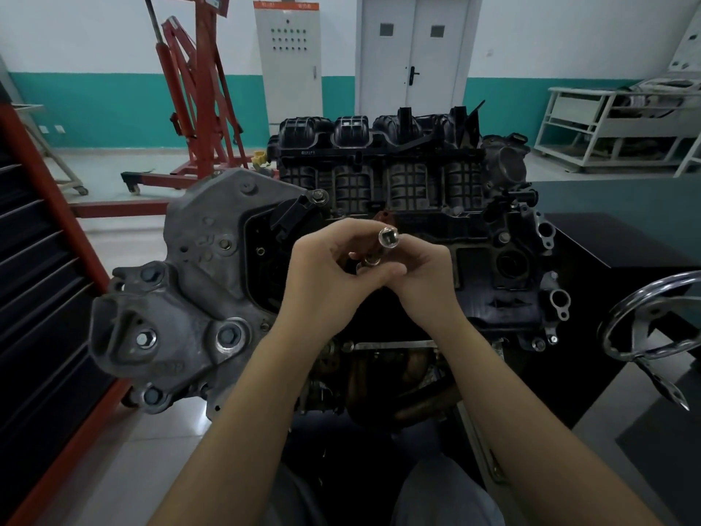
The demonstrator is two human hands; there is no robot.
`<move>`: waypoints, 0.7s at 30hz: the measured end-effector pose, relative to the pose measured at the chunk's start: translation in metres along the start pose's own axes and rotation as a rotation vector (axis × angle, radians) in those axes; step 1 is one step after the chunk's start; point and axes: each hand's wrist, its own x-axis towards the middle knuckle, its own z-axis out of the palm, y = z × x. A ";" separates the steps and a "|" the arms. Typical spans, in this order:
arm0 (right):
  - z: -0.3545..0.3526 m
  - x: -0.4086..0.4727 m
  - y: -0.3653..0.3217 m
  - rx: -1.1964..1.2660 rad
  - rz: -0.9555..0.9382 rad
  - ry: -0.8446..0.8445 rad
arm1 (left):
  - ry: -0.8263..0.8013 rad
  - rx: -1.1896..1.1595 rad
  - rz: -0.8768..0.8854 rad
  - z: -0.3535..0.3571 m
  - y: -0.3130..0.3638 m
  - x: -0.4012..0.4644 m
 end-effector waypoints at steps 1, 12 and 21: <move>0.001 0.001 0.000 0.003 0.000 -0.006 | 0.049 0.026 -0.007 0.002 -0.001 -0.001; -0.006 0.006 0.008 0.024 0.030 -0.091 | -0.018 -0.078 0.016 -0.004 -0.009 0.002; -0.006 0.002 0.013 -0.058 -0.013 -0.153 | 0.019 -0.177 0.014 -0.002 -0.007 -0.003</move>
